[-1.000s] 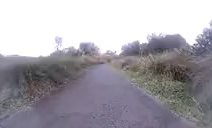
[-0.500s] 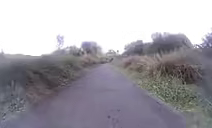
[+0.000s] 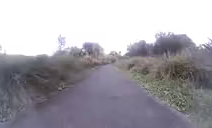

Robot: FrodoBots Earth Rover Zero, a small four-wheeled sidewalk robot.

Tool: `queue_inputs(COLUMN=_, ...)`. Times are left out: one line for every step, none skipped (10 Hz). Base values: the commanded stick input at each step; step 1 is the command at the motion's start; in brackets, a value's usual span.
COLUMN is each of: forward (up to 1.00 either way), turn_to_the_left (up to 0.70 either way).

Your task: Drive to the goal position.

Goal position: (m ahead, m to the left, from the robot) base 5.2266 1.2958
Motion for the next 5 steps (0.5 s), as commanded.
queue_inputs(forward=0.7, turn_to_the_left=-0.35)
queue_inputs(forward=0.7, turn_to_the_left=-0.35)
queue_inputs(forward=0.7, turn_to_the_left=-0.31)
queue_inputs(forward=0.7, turn_to_the_left=-0.2)
queue_inputs(forward=0.7, turn_to_the_left=-0.08)
